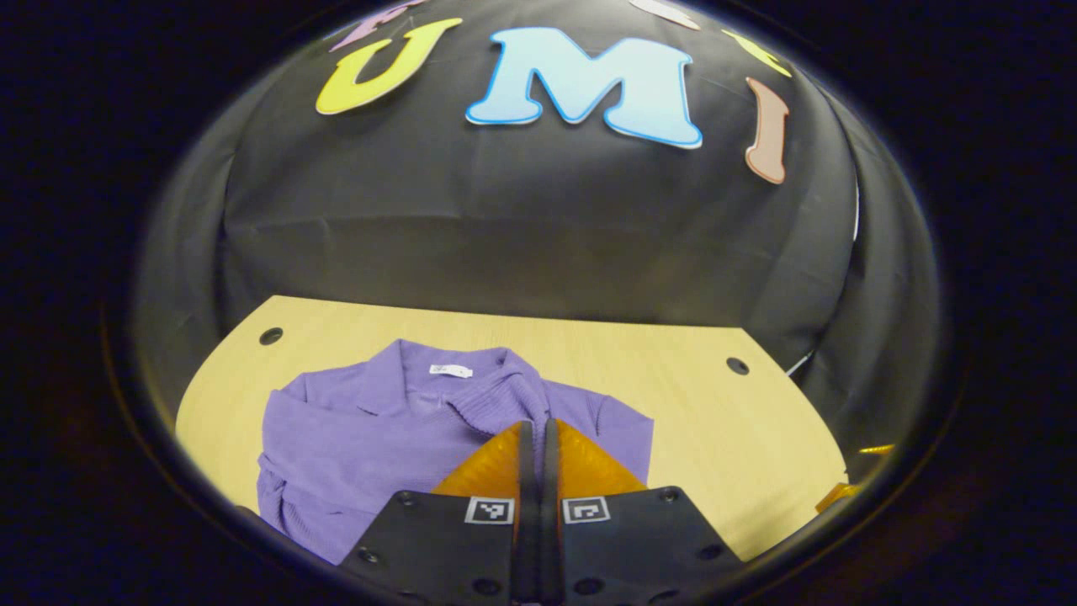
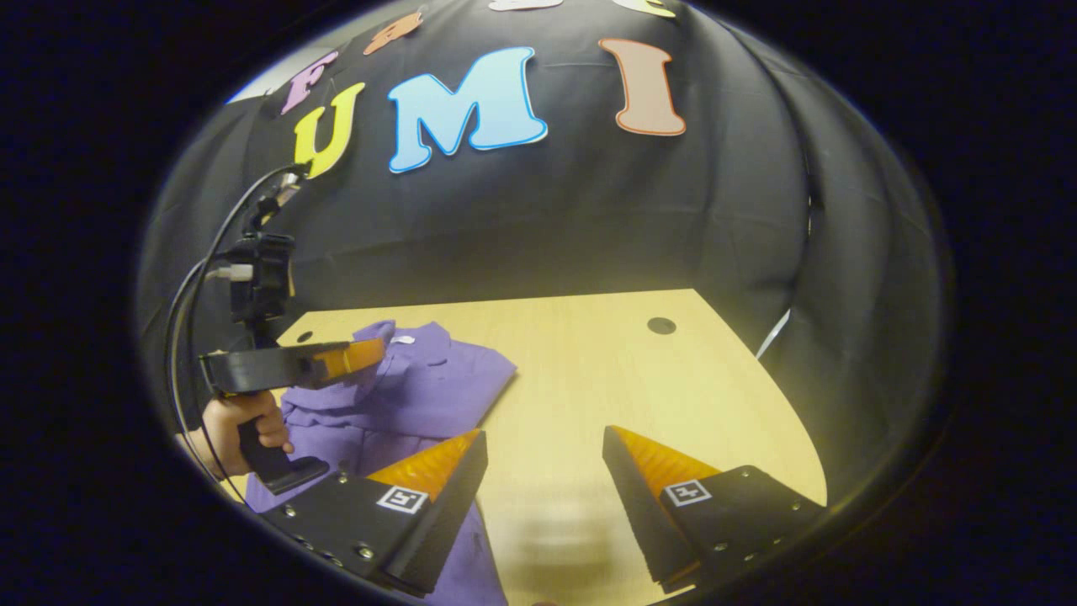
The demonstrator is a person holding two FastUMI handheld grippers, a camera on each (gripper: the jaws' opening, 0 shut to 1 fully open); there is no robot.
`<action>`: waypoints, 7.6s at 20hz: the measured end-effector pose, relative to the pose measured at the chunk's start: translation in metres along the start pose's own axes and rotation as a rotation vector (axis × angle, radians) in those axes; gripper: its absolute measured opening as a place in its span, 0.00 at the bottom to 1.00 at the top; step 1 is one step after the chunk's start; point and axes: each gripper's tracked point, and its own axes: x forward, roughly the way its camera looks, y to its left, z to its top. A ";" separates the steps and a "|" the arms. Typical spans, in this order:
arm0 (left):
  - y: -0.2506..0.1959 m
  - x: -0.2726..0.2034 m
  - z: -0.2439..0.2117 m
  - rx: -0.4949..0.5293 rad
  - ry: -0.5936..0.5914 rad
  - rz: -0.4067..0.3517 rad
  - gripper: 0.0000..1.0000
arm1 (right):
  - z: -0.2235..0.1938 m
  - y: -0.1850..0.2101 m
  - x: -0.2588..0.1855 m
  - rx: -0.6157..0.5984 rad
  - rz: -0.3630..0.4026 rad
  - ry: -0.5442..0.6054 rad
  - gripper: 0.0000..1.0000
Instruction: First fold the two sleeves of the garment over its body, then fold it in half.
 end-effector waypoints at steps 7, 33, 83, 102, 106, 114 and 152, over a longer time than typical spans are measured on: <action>-0.012 0.005 -0.021 0.006 0.032 -0.046 0.17 | -0.019 -0.002 -0.003 -0.053 -0.002 0.017 0.86; 0.187 -0.300 -0.160 -0.017 0.063 0.026 0.92 | -0.138 0.080 -0.110 -0.026 -0.105 0.058 0.86; 0.215 -0.350 -0.316 0.099 0.293 0.053 0.25 | -0.264 0.092 -0.118 0.092 -0.105 0.382 0.37; 0.196 -0.311 -0.113 -0.097 0.051 -0.045 0.12 | -0.062 0.143 -0.083 0.072 0.110 0.125 0.05; 0.206 -0.283 -0.075 -0.113 0.029 -0.016 0.12 | -0.019 0.147 -0.055 0.070 0.147 0.095 0.05; 0.230 -0.213 0.000 -0.103 -0.018 0.068 0.11 | 0.054 0.142 0.026 0.114 0.200 0.084 0.05; 0.234 -0.005 0.098 -0.023 -0.144 0.206 0.79 | 0.116 0.108 0.219 -0.060 0.074 0.027 0.82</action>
